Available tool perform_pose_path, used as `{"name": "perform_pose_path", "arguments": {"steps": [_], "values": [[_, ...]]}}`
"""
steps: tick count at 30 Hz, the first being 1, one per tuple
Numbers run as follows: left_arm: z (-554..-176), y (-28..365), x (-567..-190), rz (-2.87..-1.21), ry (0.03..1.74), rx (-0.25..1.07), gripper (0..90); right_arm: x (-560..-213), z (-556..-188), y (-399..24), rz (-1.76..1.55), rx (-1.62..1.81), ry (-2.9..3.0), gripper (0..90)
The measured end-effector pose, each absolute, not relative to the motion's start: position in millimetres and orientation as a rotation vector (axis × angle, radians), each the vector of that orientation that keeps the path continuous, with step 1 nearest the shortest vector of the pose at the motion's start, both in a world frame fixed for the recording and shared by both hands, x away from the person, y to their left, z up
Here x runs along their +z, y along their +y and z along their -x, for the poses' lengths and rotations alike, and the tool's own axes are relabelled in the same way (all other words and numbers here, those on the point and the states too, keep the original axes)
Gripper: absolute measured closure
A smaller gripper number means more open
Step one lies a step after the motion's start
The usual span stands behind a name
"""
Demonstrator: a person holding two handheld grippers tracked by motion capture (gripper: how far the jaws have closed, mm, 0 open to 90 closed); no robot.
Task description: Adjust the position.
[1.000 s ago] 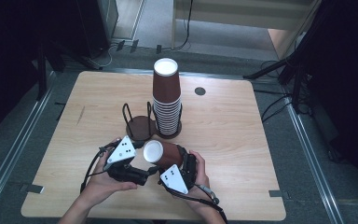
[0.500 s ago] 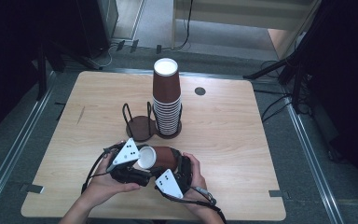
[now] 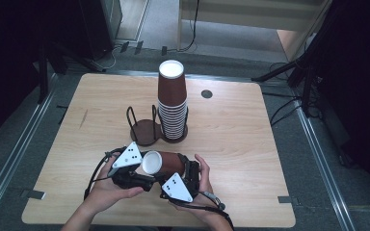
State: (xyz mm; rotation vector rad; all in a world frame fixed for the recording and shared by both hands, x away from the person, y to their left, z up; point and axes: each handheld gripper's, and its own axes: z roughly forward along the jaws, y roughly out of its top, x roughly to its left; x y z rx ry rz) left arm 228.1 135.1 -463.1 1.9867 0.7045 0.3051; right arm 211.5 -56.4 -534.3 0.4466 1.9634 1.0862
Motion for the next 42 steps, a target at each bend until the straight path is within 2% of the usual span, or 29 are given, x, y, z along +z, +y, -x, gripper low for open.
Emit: {"name": "perform_pose_path", "arguments": {"steps": [2,15,21,26,33,42], "values": [[-229,136,-464,-1.984,0.713,0.312,22.8,-532,-211,-57,-0.445,1.098,1.96,0.0],[-233,154,-461,-1.813,0.761,0.392,23.2,-514,-206,-62,-0.439,1.156,1.918,0.0],[-234,161,-461,-1.745,0.785,0.473,23.2,-503,-202,-63,-0.456,1.207,1.894,0.0],[-238,168,-462,-1.683,0.799,0.456,23.3,-499,-203,-65,-0.477,1.224,1.873,0.0],[-237,174,-465,-1.548,0.769,0.504,23.2,-495,-205,-68,-0.58,1.308,1.838,0.0],[-238,176,-466,-1.497,0.76,0.548,23.2,-488,-211,-73,-0.739,1.402,1.798,0.0]]}}
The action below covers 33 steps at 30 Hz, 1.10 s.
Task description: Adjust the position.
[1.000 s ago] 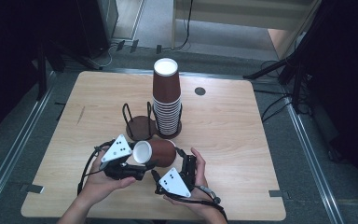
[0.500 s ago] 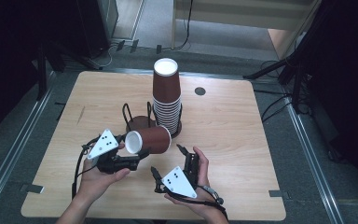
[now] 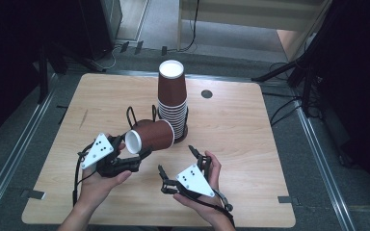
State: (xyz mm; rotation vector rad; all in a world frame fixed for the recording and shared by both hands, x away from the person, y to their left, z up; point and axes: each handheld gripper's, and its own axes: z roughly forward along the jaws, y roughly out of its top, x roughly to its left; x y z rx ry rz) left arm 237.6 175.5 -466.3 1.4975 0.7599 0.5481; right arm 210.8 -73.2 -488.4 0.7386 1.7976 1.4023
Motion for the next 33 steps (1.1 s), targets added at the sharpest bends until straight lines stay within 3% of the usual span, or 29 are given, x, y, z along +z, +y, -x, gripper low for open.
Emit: {"name": "perform_pose_path", "arguments": {"steps": [7,13,17,23,33], "values": [[-239,176,-469,-1.466,0.774,0.553,23.2,-484,-213,-78,-0.816,1.424,1.718,1.5],[-238,170,-471,-1.451,0.761,0.537,23.4,-480,-211,-80,-0.904,1.422,1.686,13.2],[-237,164,-471,-1.451,0.738,0.528,23.4,-473,-209,-88,-1.019,1.48,1.673,11.8],[-238,157,-470,-1.438,0.716,0.524,23.4,-464,-209,-98,-1.244,1.562,1.623,0.1],[-246,137,-475,-1.42,0.686,0.508,23.4,-461,-215,-100,-1.526,1.594,1.459,0.0]]}}
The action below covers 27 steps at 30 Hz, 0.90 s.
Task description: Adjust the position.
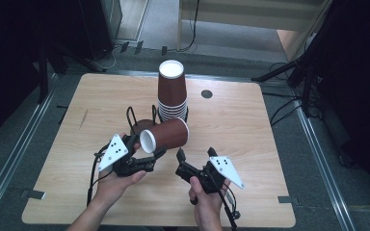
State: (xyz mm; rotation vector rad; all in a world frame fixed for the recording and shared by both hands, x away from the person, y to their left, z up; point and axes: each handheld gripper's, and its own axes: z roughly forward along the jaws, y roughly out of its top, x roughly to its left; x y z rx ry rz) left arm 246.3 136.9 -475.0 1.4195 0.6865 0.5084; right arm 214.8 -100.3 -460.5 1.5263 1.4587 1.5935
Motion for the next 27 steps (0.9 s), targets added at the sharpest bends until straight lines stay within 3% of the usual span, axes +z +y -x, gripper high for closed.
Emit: {"name": "perform_pose_path", "arguments": {"steps": [27], "values": [[-247,115,-481,-1.434,0.602,0.544,23.6,-452,-226,-109,-2.283,2.083,0.992,0.0]]}}
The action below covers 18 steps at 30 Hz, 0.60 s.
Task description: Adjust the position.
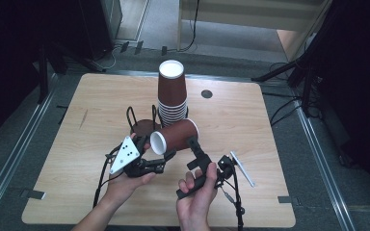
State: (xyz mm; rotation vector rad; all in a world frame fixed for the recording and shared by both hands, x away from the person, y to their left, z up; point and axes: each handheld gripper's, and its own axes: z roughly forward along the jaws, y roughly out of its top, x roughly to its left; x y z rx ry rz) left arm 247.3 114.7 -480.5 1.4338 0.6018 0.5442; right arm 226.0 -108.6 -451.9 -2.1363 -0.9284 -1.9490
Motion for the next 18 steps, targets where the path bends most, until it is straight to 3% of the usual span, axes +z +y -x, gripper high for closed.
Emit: {"name": "perform_pose_path", "arguments": {"steps": [18], "values": [[-243,104,-485,-1.45,0.545,0.584,23.6,-465,-240,-111,2.058,-1.728,-0.557,0.0]]}}
